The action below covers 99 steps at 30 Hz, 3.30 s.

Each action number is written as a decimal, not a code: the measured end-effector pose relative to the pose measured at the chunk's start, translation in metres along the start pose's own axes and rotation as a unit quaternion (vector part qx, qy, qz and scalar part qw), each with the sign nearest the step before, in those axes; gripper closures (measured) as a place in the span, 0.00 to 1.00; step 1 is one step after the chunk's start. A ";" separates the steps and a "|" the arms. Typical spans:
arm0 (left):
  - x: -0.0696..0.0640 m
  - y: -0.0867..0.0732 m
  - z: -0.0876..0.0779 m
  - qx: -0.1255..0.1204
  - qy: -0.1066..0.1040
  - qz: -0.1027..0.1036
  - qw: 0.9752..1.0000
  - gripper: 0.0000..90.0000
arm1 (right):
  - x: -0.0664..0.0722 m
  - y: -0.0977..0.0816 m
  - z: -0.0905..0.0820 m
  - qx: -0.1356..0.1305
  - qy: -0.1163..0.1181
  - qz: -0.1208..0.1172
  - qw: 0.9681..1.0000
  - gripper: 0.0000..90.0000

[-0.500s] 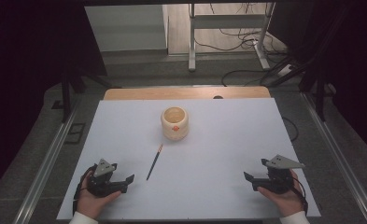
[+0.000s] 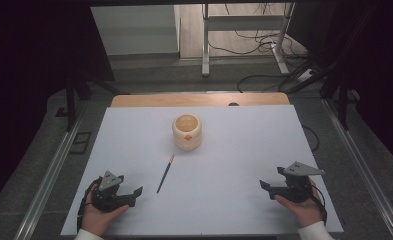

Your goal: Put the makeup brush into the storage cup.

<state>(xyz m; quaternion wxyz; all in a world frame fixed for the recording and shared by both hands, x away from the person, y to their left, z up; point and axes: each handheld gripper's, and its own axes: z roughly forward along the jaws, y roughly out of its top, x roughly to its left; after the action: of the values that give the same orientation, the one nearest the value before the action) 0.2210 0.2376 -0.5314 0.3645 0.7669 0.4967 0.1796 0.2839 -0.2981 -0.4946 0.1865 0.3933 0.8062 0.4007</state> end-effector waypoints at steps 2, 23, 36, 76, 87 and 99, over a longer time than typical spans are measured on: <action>0.000 -0.003 -0.002 0.003 0.004 0.002 1.000 0.20 | 0.001 0.002 0.001 -0.002 0.001 -0.006 1.000 0.19; -0.006 0.002 -0.005 0.003 0.008 -0.011 1.000 0.21 | 0.004 0.003 0.003 0.005 0.003 -0.017 1.000 0.20; -0.013 0.013 -0.007 0.017 0.012 -0.022 1.000 0.22 | 0.003 0.001 0.002 0.006 -0.004 -0.014 1.000 0.20; -0.035 0.057 0.004 0.032 -0.020 -0.026 0.999 0.22 | 0.002 0.001 0.001 0.009 -0.017 -0.014 1.000 0.21; -0.038 0.060 0.010 0.039 -0.024 -0.022 0.999 0.22 | 0.002 0.001 0.001 0.011 -0.019 -0.016 1.000 0.20; -0.042 0.065 0.016 0.048 -0.032 -0.017 0.998 0.22 | 0.002 0.000 0.001 0.012 -0.023 -0.018 0.999 0.21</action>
<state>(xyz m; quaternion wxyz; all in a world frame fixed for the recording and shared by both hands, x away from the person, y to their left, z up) 0.2539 0.1786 -0.4907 0.3461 0.7804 0.5056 0.1249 0.2837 -0.2958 -0.4951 0.2077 0.3902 0.8133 0.3784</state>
